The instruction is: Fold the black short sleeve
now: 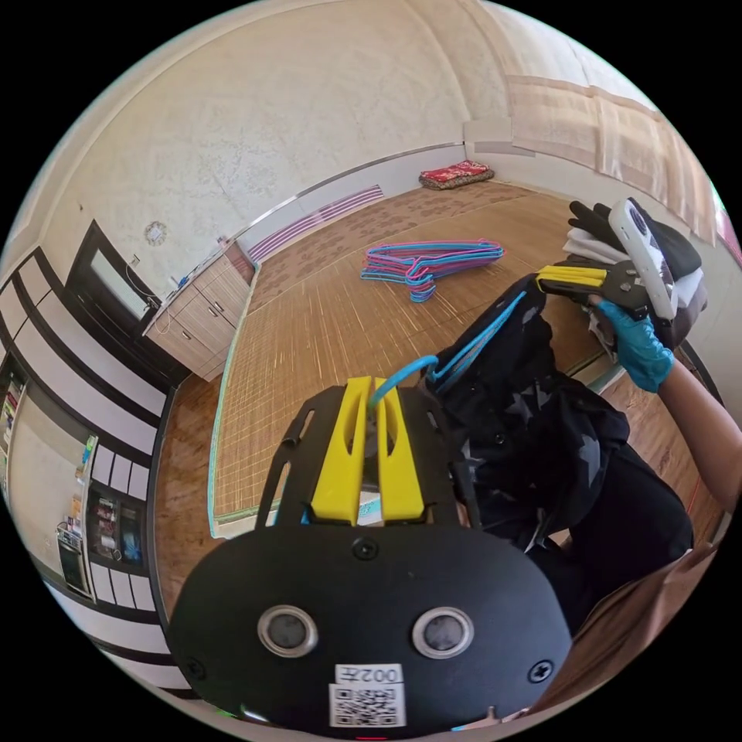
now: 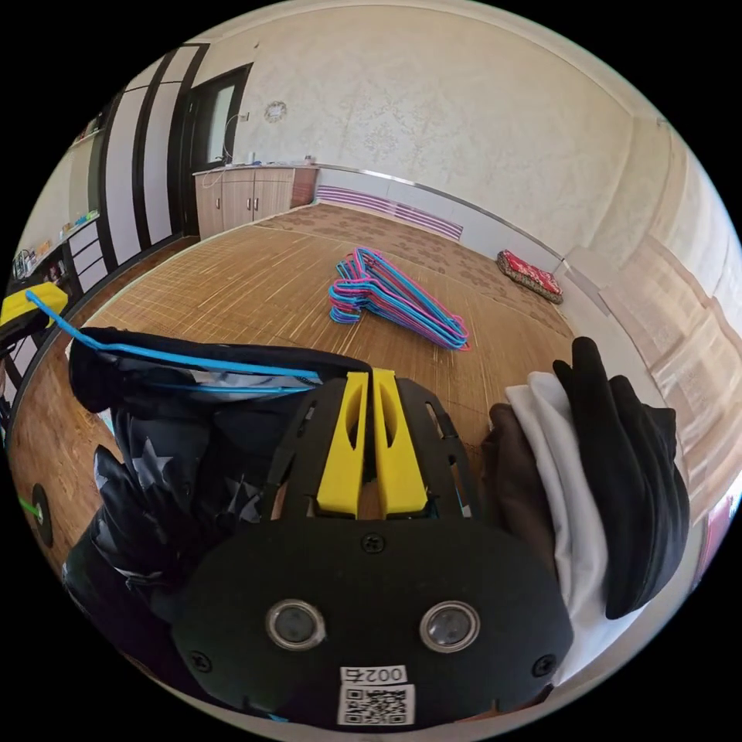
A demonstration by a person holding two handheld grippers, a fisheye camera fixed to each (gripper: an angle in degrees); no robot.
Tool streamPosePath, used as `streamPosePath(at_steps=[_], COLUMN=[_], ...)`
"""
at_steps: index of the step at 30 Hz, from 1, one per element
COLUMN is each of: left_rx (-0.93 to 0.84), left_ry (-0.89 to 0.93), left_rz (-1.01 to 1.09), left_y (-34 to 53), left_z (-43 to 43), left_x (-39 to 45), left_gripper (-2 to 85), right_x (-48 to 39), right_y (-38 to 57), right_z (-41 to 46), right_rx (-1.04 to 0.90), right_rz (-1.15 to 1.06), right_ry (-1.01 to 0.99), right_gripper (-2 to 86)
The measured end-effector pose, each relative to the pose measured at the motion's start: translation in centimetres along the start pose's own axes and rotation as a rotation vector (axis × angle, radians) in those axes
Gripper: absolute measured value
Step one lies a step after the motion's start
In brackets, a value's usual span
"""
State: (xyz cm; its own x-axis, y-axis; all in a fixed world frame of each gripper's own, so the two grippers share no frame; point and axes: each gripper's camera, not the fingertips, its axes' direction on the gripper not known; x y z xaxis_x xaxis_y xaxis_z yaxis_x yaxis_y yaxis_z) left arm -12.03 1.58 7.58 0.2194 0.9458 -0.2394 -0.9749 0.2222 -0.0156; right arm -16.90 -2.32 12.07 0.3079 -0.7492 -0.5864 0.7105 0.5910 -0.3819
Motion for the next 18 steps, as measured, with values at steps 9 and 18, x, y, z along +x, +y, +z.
streamPosePath(at_steps=[9, 18], left_rx=[0.033, 0.054], left_ry=[0.089, 0.051], left_rz=[-0.130, -0.173], left_y=[3.8, 5.6], left_z=[0.6, 0.8], left_x=[-5.2, -6.6], left_gripper=[-1.0, -1.0], right_x=[2.6, 1.7], right_y=[3.0, 4.8], right_z=[6.8, 12.7], right_rx=[-0.065, -0.135], right_rz=[0.052, -0.049], right_ry=[-0.091, -0.299], right_gripper=[-0.9, 1.9])
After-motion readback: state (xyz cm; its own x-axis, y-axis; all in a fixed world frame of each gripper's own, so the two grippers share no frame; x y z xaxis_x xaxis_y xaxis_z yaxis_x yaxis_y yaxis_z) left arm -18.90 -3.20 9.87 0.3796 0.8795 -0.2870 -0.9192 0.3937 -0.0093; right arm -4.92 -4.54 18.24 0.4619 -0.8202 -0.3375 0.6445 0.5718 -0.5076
